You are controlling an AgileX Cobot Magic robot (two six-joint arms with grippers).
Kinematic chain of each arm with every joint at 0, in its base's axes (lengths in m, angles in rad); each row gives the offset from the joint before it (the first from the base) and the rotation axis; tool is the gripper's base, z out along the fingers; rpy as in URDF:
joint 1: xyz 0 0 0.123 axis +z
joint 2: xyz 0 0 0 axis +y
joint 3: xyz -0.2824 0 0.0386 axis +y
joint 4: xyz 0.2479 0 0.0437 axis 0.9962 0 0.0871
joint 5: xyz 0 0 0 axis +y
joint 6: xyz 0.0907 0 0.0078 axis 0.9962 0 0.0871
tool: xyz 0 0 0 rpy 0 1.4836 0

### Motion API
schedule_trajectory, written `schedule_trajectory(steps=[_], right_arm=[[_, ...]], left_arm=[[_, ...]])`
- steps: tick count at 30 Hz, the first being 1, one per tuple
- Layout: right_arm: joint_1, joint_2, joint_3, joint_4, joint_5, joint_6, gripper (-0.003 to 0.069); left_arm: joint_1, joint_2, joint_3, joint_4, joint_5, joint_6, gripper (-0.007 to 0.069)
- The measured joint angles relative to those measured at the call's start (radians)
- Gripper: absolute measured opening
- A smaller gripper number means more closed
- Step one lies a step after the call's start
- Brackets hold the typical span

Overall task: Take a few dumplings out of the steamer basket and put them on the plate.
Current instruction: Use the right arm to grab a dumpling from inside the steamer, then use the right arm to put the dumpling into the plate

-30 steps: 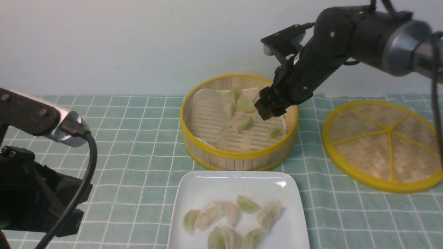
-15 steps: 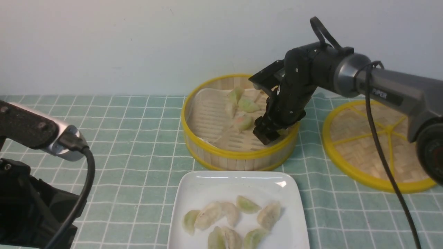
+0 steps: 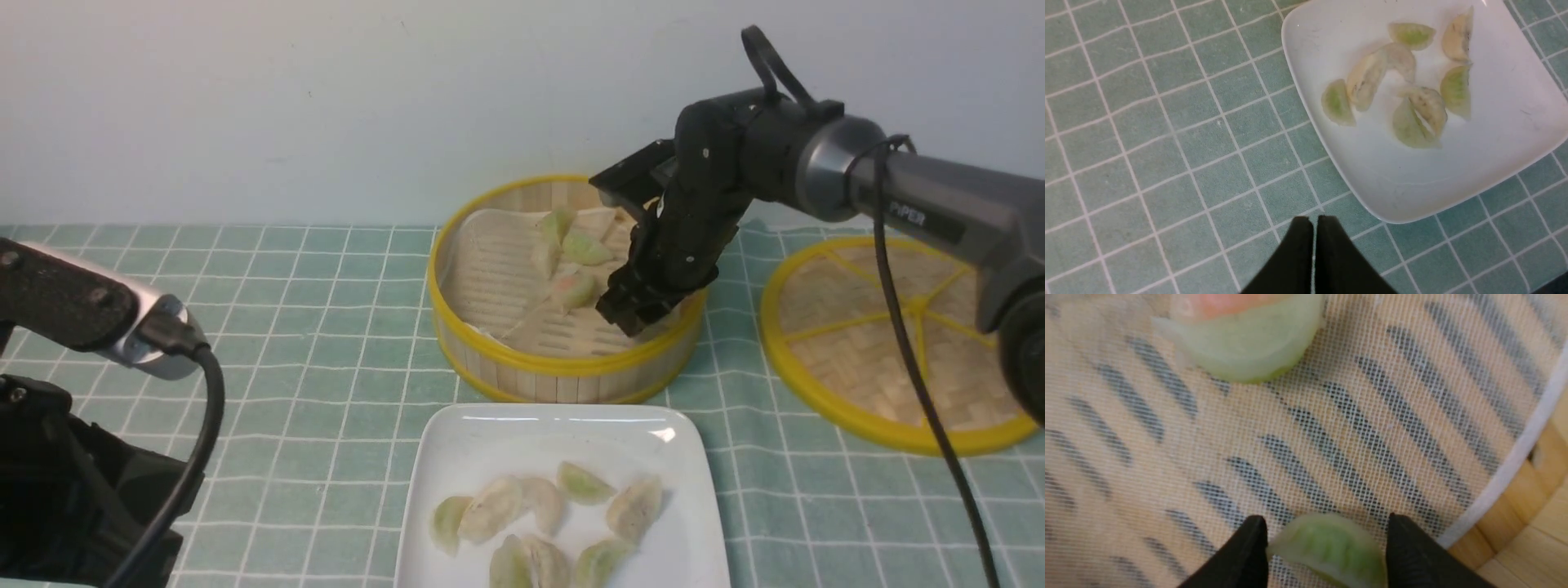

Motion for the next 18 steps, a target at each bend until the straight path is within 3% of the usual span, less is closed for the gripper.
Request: schedule_trajectory(steps=[6,13,18], right_arm=[[0.000,-0.119,0.000,0.029,0.004,0.000,0.0342],[0.000,-0.301,0.000,0.157,0.172,0.000,0.0342],[0.017,-0.354,0.061,0.206,0.181,0.000,0.0342]], left_arm=[[0.000,0.000,0.000,0.000,-0.001,0.000,-0.0006],[0.000,0.000,0.000,0.000,-0.008,-0.001,-0.0006],[0.000,0.000,0.000,-0.002,-0.012,-0.013,-0.0006]])
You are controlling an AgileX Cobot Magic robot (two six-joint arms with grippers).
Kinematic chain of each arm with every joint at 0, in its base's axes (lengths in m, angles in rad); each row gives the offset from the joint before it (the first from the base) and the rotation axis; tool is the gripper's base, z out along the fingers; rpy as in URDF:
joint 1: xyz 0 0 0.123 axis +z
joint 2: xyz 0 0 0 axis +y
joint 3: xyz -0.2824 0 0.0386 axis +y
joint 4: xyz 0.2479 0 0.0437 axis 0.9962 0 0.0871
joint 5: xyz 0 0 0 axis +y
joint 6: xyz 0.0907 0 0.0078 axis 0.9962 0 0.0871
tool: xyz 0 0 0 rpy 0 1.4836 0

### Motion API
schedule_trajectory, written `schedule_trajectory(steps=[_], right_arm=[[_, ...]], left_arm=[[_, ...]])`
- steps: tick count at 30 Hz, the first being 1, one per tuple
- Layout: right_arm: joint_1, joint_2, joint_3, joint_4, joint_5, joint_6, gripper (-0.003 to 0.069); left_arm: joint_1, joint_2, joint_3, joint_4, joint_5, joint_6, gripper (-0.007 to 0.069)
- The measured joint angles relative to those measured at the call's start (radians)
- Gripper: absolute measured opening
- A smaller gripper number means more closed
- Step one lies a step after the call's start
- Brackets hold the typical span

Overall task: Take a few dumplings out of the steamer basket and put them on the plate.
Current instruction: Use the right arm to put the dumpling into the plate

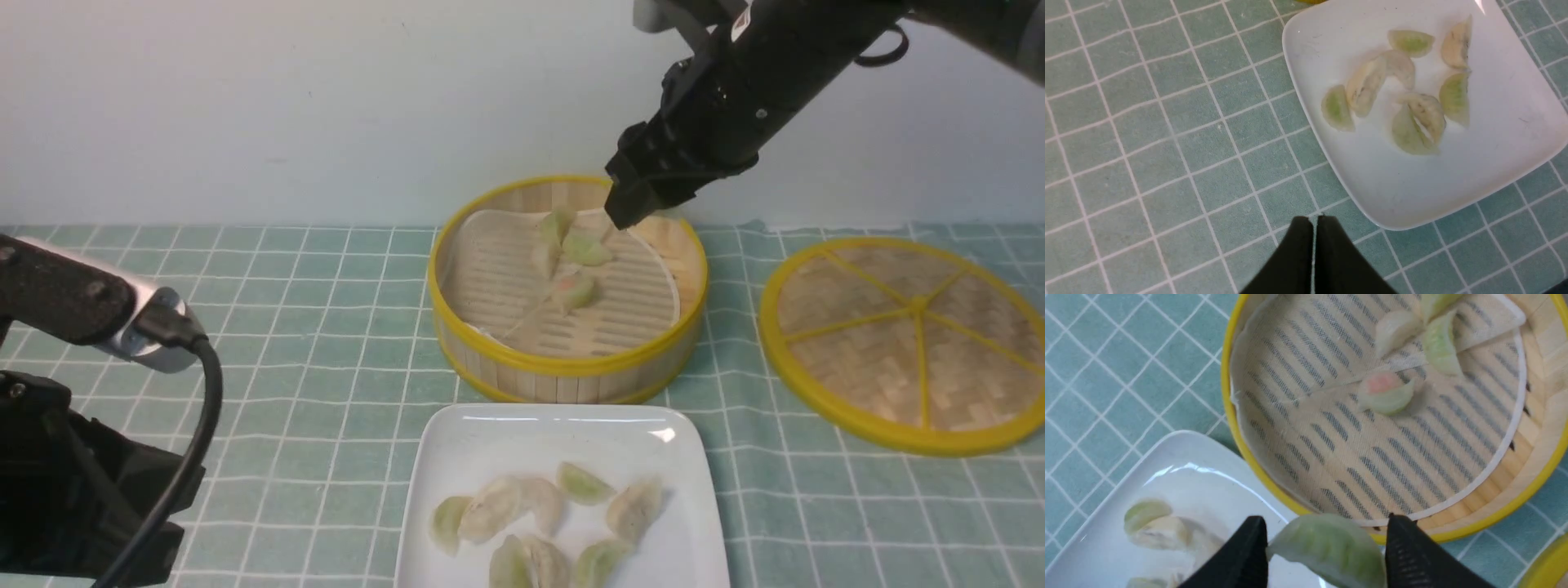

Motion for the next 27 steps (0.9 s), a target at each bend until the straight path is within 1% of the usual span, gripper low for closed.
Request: schedule_trajectory(steps=[4,6,8,9,10,15,19,20,21,24,26,27], right_arm=[[0.024,-0.008,0.108,0.009,0.000,0.000,0.0342],[0.051,-0.008,0.210,0.015,-0.001,0.000,0.0342],[0.080,-0.004,0.298,0.016,-0.025,0.003,0.0342],[0.080,-0.004,0.305,0.016,-0.029,0.004,0.0342],[0.103,0.007,0.350,0.013,-0.070,0.008,0.0342],[0.139,0.058,0.393,0.009,-0.189,0.026,0.0342],[0.141,0.091,0.395,0.003,-0.269,0.041,0.0344],[0.141,0.100,0.395,-0.014,-0.296,0.048,0.0364],[0.141,0.105,0.395,-0.029,-0.307,0.054,0.0400],[0.141,0.103,0.395,-0.041,-0.307,0.065,0.0477],[0.141,0.096,0.394,-0.043,-0.291,0.072,0.0492],[0.141,0.082,0.383,-0.046,-0.251,0.077,0.0495]], left_arm=[[0.000,0.000,0.000,-0.001,0.001,-0.006,-0.0006],[0.000,0.000,0.000,-0.001,0.008,-0.009,-0.0006],[0.000,0.000,0.000,-0.001,0.011,-0.009,-0.0006],[0.000,0.000,0.000,-0.001,0.011,-0.009,-0.0006],[0.000,0.000,0.000,-0.001,0.011,-0.011,-0.0006],[0.000,0.000,0.000,-0.001,0.011,-0.011,-0.0006],[0.000,0.000,0.000,-0.001,0.012,-0.011,-0.0006],[0.000,0.000,0.000,-0.001,0.013,-0.011,-0.0006],[0.000,0.000,0.000,-0.001,0.016,-0.011,-0.0006],[0.000,0.000,0.000,-0.001,0.030,-0.011,-0.0006],[0.000,0.000,0.000,-0.001,0.036,-0.012,-0.0006],[0.000,0.000,0.000,-0.001,0.038,-0.012,-0.0006]])
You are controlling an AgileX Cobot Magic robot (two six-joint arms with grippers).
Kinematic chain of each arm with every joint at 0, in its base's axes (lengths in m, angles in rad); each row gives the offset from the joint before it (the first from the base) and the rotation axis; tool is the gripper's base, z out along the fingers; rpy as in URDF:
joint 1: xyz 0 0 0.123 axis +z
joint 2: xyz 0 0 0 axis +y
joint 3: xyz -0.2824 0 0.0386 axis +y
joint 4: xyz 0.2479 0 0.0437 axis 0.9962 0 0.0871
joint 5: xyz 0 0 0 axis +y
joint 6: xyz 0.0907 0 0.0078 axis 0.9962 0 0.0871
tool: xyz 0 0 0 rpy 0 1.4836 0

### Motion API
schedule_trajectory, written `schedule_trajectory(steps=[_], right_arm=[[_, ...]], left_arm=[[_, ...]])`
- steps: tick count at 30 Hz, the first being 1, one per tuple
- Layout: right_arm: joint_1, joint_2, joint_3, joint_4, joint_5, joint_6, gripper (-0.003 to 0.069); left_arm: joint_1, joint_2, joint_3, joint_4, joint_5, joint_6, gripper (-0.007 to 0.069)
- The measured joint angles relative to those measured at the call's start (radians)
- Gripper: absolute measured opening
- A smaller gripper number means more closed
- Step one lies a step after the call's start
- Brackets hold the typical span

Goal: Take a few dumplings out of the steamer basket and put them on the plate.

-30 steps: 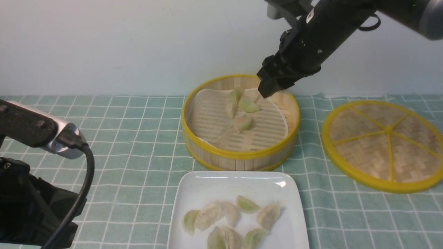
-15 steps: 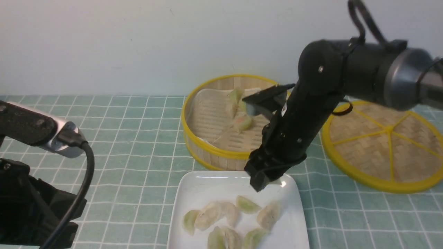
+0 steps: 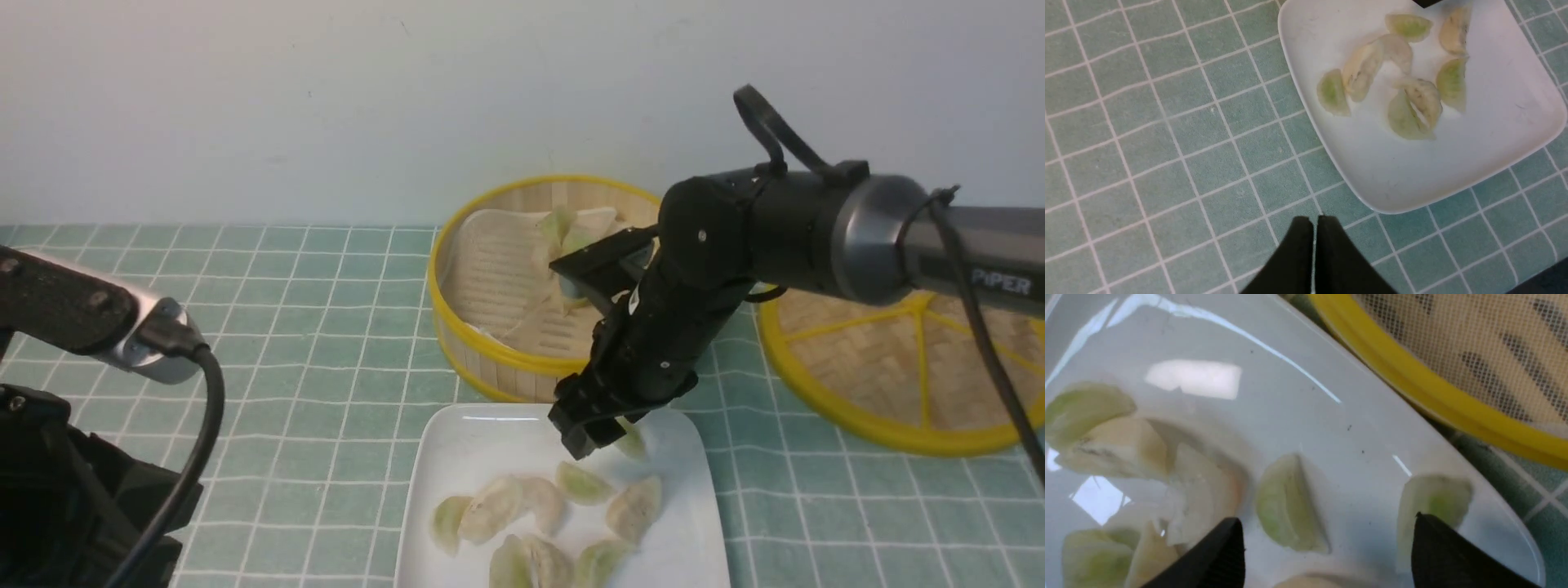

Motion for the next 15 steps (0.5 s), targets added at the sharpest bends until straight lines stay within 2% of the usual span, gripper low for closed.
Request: schedule_trajectory(steps=[3,6,7,8,10,11,12,15], right_arm=[[0.000,-0.036,-0.012,-0.008,0.061,0.011,0.0461],[0.000,-0.164,-0.017,-0.037,0.132,0.046,0.0307],[0.000,-0.183,-0.017,-0.042,0.140,0.051,0.0283],[0.000,-0.271,-0.017,-0.068,0.172,0.073,0.0190],[0.000,-0.396,-0.017,-0.109,0.193,0.110,0.0081],[0.000,-0.396,-0.017,-0.109,0.193,0.115,0.0081],[0.000,-0.529,-0.017,-0.154,0.194,0.154,0.0018],[0.000,-0.703,-0.017,-0.212,0.184,0.206,-0.0006]], left_arm=[[0.000,0.000,0.000,0.000,0.000,0.000,-0.0006],[0.000,0.000,0.000,0.000,-0.003,0.000,-0.0006],[0.000,0.000,0.000,0.000,-0.003,0.000,-0.0006],[0.000,0.000,0.000,0.000,-0.008,0.000,-0.0006],[0.000,0.000,0.000,0.000,-0.028,0.000,-0.0006],[0.000,0.000,0.000,0.000,-0.030,0.000,-0.0006],[0.000,0.000,0.000,0.000,-0.042,0.000,-0.0006],[0.000,0.000,0.000,0.000,-0.075,0.000,-0.0006]])
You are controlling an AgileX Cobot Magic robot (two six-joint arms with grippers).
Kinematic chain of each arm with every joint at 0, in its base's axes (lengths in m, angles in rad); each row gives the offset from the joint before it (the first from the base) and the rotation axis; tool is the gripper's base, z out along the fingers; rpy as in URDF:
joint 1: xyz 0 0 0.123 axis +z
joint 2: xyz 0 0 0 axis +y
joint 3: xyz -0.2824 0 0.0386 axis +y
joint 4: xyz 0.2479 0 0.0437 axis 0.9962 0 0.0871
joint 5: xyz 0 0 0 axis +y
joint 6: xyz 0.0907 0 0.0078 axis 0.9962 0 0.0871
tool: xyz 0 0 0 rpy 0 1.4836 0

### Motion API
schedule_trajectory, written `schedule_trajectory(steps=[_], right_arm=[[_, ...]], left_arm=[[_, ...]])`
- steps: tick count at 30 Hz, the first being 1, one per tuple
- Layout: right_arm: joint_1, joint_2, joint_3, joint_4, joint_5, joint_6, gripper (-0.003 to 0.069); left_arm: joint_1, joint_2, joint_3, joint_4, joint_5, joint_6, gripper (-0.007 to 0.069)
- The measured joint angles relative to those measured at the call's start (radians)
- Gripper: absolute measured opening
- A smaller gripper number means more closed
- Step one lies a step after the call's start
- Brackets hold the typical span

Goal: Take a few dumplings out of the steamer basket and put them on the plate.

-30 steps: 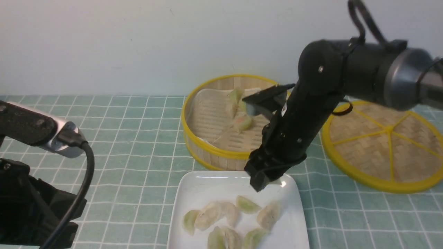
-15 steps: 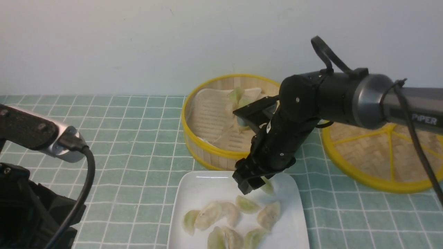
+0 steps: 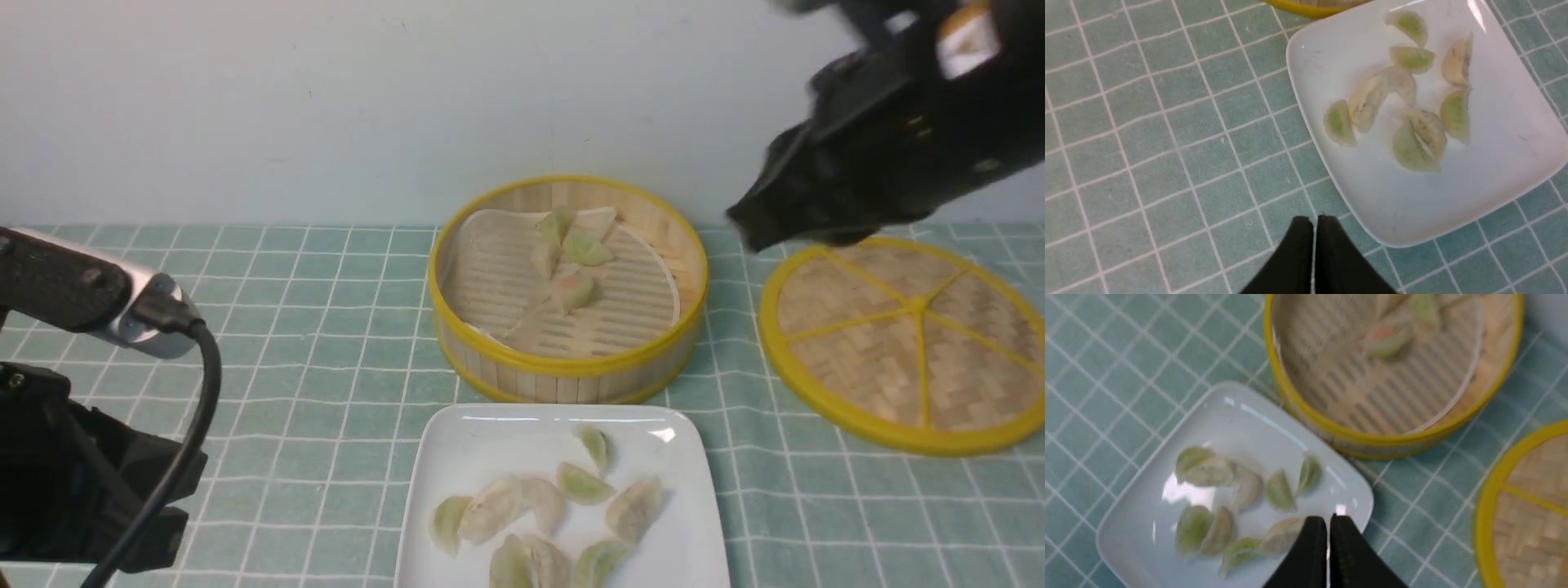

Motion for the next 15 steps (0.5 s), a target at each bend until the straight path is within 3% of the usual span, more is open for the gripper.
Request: schedule_trajectory(steps=[6,11,15], right_arm=[[0.000,-0.370,0.109,-0.077,-0.087,0.057,-0.0013],[0.000,-0.858,0.512,-0.107,-0.343,0.075,-0.0013],[0.000,-1.181,0.755,-0.183,-0.500,0.173,-0.0013]], left_arm=[[0.000,0.000,0.000,-0.039,-0.081,0.000,-0.0006],[0.000,0.000,0.000,-0.113,-0.184,0.025,-0.0006],[0.000,0.000,0.000,-0.163,-0.245,0.055,-0.0006]])
